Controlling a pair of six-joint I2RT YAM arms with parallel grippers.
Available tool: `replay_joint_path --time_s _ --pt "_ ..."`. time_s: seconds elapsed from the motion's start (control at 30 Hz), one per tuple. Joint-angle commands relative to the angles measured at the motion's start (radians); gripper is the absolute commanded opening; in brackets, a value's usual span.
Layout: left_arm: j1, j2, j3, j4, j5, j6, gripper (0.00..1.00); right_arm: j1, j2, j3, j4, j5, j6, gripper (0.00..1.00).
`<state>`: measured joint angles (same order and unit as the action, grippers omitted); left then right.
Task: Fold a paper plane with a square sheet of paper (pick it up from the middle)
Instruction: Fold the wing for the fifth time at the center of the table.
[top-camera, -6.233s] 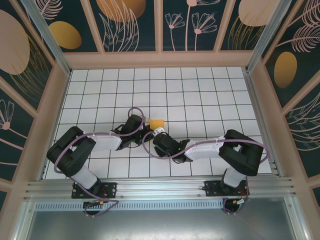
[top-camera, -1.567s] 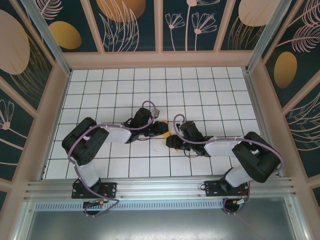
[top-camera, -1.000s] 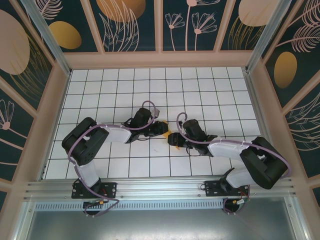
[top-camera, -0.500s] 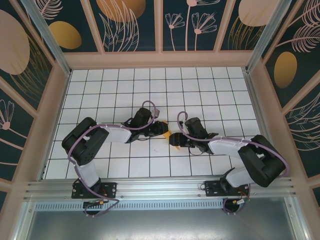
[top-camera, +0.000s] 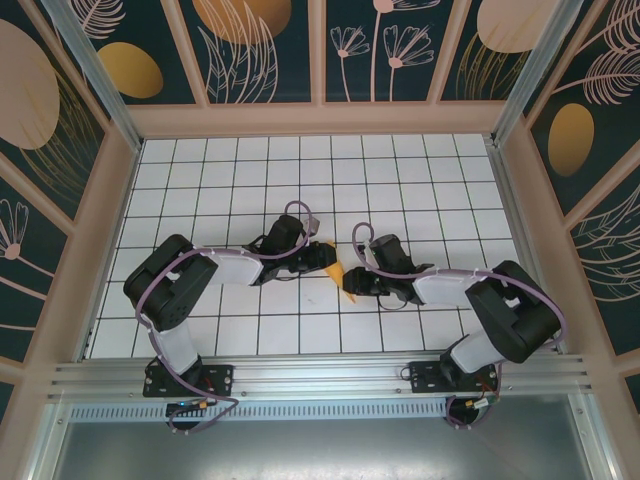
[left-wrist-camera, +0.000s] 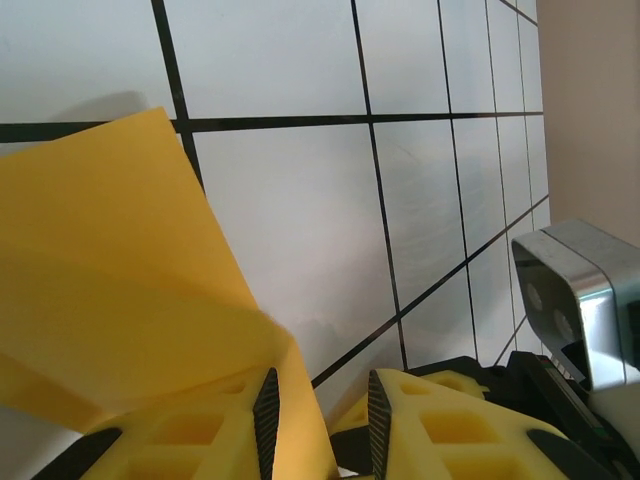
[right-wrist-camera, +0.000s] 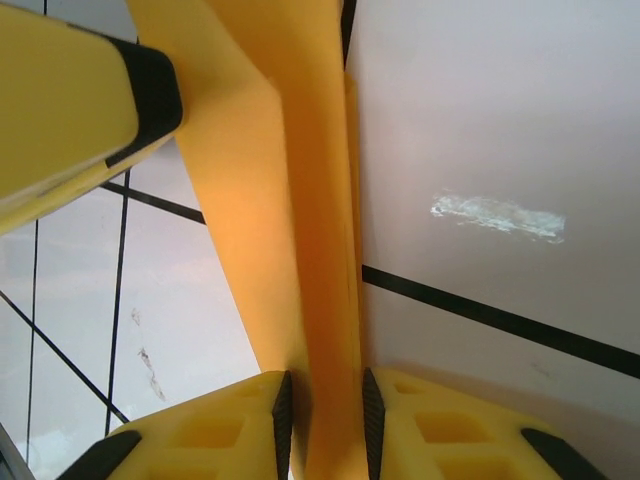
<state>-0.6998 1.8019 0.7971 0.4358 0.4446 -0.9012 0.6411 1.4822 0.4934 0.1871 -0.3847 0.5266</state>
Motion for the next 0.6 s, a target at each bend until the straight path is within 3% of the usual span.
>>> replay_joint_path --time_s 0.0,0.33,0.57 --pt "-0.003 0.007 0.027 -0.024 -0.002 0.025 0.32 -0.002 0.015 0.007 0.018 -0.028 -0.002 0.25" --pt "-0.003 0.013 0.023 -0.023 0.013 0.025 0.33 -0.002 0.027 -0.004 0.057 -0.052 0.038 0.24" --pt "-0.002 -0.001 -0.001 0.049 0.088 -0.005 0.35 -0.001 0.056 0.013 0.074 -0.076 0.053 0.24"
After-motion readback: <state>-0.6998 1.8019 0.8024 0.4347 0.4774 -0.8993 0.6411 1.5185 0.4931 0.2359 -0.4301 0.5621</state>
